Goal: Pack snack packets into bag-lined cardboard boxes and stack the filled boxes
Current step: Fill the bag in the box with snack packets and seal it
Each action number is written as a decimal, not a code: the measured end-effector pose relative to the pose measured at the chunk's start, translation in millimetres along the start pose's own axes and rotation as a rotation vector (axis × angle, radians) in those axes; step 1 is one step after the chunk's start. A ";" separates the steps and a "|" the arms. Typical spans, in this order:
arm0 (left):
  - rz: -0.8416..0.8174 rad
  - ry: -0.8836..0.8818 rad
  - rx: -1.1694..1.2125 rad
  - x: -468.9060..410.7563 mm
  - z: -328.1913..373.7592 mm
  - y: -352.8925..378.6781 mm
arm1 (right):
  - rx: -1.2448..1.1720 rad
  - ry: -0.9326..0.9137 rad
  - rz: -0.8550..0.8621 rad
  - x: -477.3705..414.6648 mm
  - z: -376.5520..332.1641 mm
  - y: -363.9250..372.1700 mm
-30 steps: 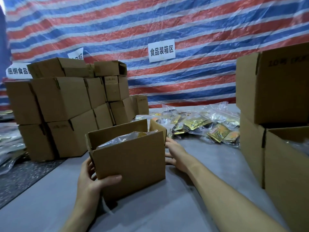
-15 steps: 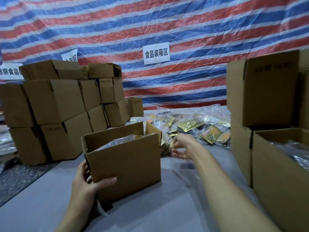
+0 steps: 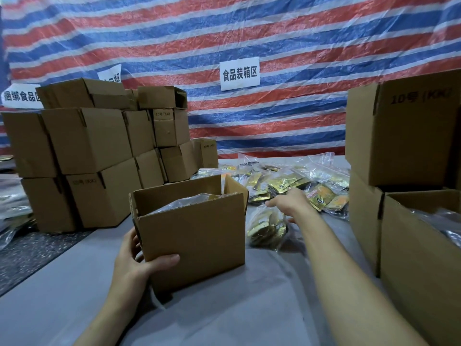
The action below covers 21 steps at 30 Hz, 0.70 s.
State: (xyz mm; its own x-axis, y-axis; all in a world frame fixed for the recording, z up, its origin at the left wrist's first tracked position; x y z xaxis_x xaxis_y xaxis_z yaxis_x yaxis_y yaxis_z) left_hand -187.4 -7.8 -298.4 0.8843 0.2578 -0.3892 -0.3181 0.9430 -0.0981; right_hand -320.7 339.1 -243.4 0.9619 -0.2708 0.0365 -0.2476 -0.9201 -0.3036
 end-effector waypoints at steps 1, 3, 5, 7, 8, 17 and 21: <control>0.000 -0.001 0.000 0.3 0.6 0.2 | 0.023 -0.006 -0.018 -1.3 2.3 1.6; 0.002 -0.001 0.000 1.0 1.6 0.6 | 0.041 0.009 -0.039 -4.0 13.2 5.4; 0.006 0.003 -0.002 1.3 2.5 1.0 | 0.088 0.017 0.057 -3.8 23.4 2.1; 0.007 0.004 0.000 1.4 2.7 1.1 | 0.173 -0.039 0.181 -0.1 21.8 -4.0; 0.008 0.004 0.001 1.6 2.6 1.0 | 0.164 -0.105 0.192 1.0 17.2 -2.8; 0.010 0.009 -0.011 2.5 3.9 1.1 | 0.184 -0.151 -0.193 9.6 14.1 34.9; 0.011 0.002 -0.008 2.3 2.9 1.2 | 0.222 -0.069 -0.198 4.3 14.4 26.5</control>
State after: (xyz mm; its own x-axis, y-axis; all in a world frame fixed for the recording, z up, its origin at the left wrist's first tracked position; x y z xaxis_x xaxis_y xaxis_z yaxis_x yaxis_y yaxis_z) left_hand -184.8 -5.5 -296.7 0.8802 0.2676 -0.3919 -0.3303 0.9385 -0.1010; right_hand -321.5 317.7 -265.0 0.9964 -0.0660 0.0531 -0.0308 -0.8665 -0.4983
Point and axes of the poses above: each hand's wrist, its own x-axis away from the middle knuckle, its own y-axis out of the palm, z = x × y, the point moved 6 cm from there along -x, towards the middle knuckle, and after that the axes turned 11 degrees about -x, right-handed, at the moved point
